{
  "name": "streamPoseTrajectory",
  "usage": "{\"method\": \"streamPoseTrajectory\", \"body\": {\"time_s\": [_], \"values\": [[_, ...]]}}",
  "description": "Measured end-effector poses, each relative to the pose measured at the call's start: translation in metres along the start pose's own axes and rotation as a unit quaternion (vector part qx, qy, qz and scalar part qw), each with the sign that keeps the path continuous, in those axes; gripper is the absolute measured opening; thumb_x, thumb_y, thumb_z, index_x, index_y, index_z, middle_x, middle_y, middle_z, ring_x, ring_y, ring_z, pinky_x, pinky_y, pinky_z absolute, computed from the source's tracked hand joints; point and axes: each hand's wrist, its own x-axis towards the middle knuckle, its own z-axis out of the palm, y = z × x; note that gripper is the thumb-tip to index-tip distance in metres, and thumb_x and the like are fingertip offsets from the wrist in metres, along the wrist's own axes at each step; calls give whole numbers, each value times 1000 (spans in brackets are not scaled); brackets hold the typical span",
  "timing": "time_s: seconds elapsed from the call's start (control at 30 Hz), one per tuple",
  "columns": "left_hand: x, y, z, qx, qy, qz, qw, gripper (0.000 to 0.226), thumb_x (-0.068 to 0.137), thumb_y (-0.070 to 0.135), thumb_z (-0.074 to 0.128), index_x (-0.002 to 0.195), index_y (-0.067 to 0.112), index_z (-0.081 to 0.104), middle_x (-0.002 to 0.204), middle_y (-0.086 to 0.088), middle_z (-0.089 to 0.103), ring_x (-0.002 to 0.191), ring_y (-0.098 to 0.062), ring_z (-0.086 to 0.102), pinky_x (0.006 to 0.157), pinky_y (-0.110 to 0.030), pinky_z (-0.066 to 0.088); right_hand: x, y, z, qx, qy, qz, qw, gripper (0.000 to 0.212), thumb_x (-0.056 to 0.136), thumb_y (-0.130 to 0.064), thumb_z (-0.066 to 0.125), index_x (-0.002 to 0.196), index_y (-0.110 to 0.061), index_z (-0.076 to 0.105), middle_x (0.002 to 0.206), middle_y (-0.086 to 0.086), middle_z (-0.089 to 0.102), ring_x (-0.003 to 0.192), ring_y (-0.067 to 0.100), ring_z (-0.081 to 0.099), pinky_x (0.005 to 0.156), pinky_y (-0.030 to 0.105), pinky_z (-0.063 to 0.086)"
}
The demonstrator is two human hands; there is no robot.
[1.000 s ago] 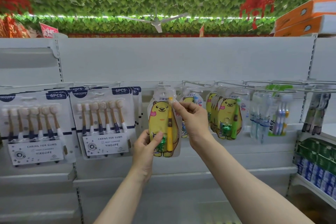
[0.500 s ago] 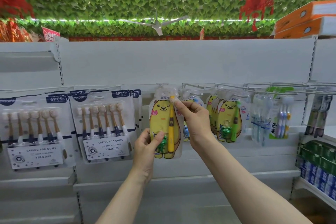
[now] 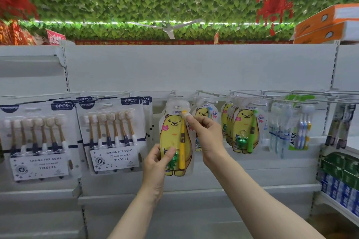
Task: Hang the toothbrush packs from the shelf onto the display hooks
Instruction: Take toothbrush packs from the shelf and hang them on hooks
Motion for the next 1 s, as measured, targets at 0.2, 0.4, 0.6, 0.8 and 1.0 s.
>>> {"method": "streamPoseTrajectory", "body": {"time_s": [0.2,0.4,0.6,0.8,1.0], "values": [[2,-2,-1,13,-1,-7,1000,22,85,23,69,105,15,68,98,-7,76,92,-26,73,83,-43,58,2,5,1,12,7,8,1000,21,84,-24,79,91,-5,73,73,-1,69,67,6,64,61,17,52],[20,-2,-7,67,-11,-32,997,17,91,22,69,107,17,70,99,-6,77,98,-28,72,90,-46,57,12,11,5,-18,10,9,1000,28,83,-30,81,96,-5,75,77,-4,71,69,2,65,62,15,50],[38,-4,-13,110,-20,-53,992,16,90,25,70,105,19,70,97,-5,77,97,-27,72,93,-50,55,24,18,4,-68,-23,4,997,30,83,-39,79,100,-14,76,87,-4,74,78,0,66,72,18,52],[51,-3,-11,107,-7,-56,993,18,92,22,69,109,17,69,96,-1,77,91,-17,73,71,-24,55,43,25,6,-91,-21,4,996,33,83,-41,79,103,-16,73,93,0,76,83,4,70,65,13,50],[61,-11,-6,119,10,-57,991,18,92,26,68,109,18,68,97,1,76,90,-11,71,68,-19,51,57,34,5,-108,-27,-11,994,30,87,-38,76,105,-14,71,91,-1,75,73,-6,66,57,6,46]]}}
